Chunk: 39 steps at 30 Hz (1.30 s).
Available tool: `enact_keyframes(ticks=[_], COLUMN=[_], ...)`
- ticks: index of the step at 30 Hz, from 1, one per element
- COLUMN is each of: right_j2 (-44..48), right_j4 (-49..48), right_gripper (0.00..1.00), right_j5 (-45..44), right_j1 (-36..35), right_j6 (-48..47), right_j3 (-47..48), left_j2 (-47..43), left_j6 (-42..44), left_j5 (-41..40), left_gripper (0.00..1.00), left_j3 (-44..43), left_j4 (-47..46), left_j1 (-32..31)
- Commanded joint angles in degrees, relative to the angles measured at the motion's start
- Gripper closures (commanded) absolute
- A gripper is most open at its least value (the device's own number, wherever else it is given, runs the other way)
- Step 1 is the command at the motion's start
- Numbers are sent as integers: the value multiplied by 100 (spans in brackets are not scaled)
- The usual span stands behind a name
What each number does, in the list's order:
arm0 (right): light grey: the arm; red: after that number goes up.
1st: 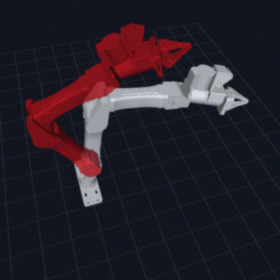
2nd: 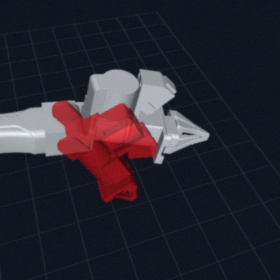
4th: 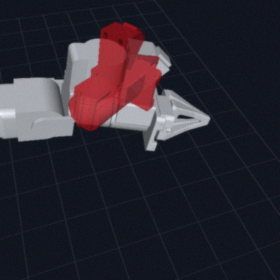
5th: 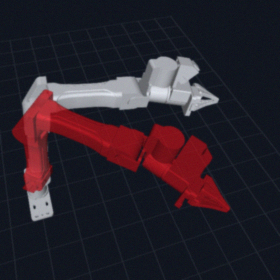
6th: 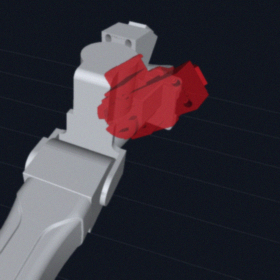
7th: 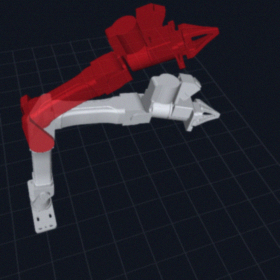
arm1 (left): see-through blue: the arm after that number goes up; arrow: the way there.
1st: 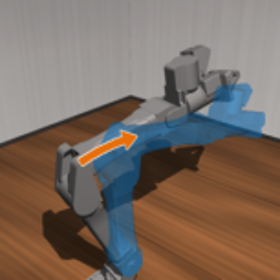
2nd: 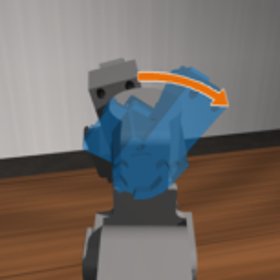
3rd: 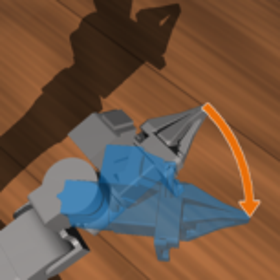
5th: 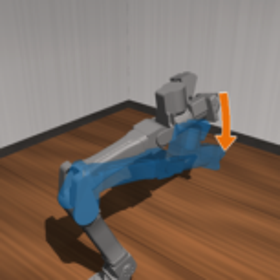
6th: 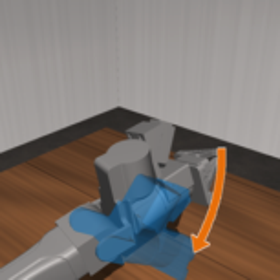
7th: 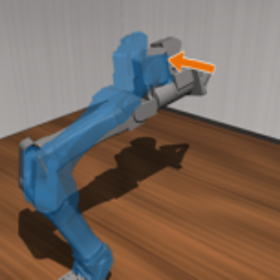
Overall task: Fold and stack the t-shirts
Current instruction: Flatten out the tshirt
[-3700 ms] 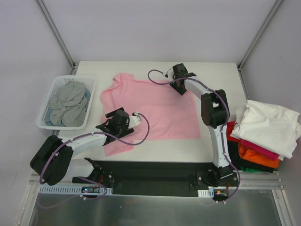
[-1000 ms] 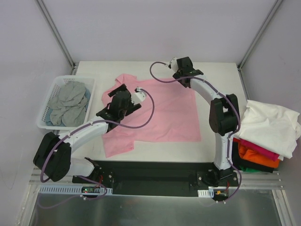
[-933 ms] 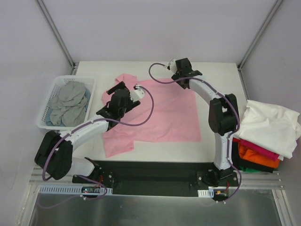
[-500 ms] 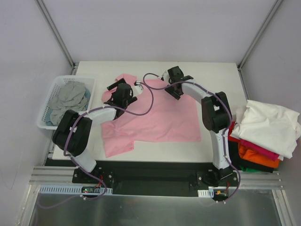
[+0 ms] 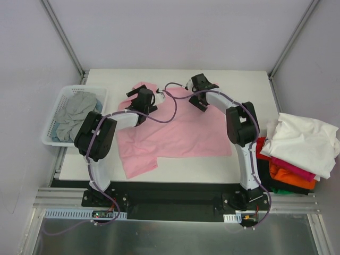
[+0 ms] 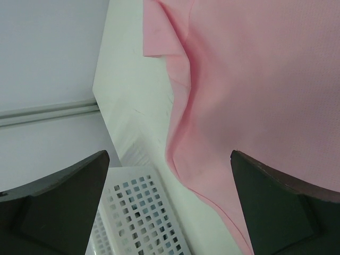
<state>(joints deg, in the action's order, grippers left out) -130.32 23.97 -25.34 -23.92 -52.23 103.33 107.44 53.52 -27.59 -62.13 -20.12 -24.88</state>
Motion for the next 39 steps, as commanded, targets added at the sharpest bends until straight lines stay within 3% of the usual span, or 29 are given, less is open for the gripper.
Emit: enact_keyframes(ticks=[1,17,29,39], right_j2=[-195,-196,-98,-669], right_j4=[-15,-68,12,-6], right_gripper=[0,0,0,0], right_j5=[-216,-392,-471,-814], right_j1=[98,327,309,379], right_j6=[-262,-359,-385,-674], right_j3=[284,152,179,916], left_j2=[216,962,1763,2395], left_j6=[255,871,1152,1415], left_j5=[-141,-194,-88,-36], left_gripper=[1,1,1,1], left_j3=[-422,-765,-1635,-2532], left_j4=[-18,-352,-309,-106], left_j1=[36,36,133,335])
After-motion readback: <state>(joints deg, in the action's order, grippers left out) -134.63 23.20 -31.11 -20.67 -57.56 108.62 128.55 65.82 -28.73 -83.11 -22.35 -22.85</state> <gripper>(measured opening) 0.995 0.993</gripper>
